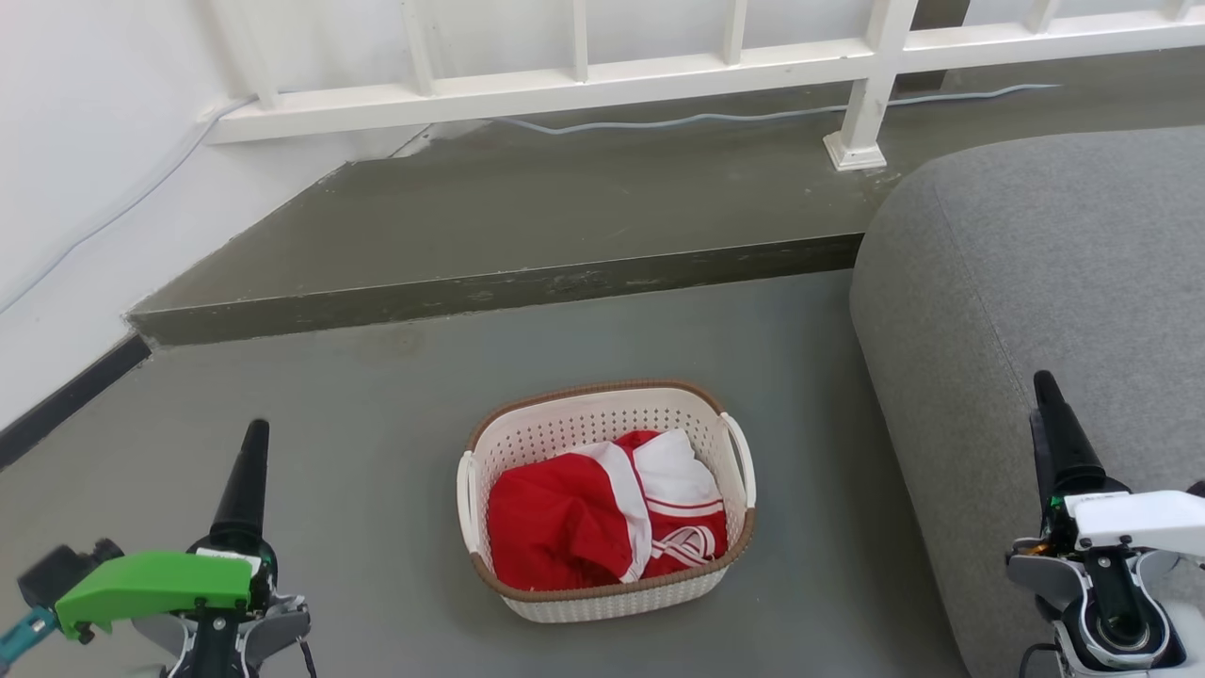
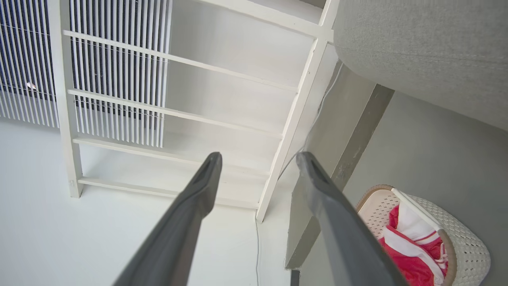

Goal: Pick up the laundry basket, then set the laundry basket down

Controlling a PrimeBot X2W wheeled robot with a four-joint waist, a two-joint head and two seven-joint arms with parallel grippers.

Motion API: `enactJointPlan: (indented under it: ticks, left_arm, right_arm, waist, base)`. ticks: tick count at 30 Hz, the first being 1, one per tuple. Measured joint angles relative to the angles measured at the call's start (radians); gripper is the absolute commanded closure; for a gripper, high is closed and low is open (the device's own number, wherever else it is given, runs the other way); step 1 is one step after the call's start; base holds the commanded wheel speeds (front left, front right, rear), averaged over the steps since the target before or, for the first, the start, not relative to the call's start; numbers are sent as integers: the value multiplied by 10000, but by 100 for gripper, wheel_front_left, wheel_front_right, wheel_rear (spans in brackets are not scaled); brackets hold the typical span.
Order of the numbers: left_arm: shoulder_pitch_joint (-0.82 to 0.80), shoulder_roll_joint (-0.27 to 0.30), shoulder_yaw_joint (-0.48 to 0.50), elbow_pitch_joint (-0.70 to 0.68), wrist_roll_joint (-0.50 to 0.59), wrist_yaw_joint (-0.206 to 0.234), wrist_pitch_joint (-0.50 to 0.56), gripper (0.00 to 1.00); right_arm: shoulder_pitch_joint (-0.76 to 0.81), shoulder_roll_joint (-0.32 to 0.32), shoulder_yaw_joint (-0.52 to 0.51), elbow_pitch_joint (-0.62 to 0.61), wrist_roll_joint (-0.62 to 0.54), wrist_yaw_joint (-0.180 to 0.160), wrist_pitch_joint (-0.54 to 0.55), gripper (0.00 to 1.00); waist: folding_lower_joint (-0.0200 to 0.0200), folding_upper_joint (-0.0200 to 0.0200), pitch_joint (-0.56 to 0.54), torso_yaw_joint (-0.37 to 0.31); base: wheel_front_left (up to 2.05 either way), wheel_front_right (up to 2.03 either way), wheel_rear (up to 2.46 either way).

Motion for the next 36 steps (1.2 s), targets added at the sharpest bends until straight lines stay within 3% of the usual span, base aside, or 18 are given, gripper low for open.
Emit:
enactJointPlan:
  ticks: [7, 22, 36]
  left_arm:
    - [-60, 270, -378, -138, 1020, 0, -257, 0]
    - [-267, 573, -911, -305, 3379, 4, -780, 0]
    - [-468, 731, -1352, -656, 5708, 341, -1170, 0]
  right_arm:
    - [-117, -161, 284, -150, -1112, -12, -174, 0]
    - [-308, -550, 951, -493, -3986, -573, -688, 0]
    - [-308, -637, 1595, -633, -6132, -1041, -1062, 0]
  waist:
    - [0, 0, 29, 30]
    - [0, 0, 47, 100]
    - [0, 0, 98, 201]
  base:
    - [0, 0, 0]
    - [0, 0, 0]
    - [0, 0, 0]
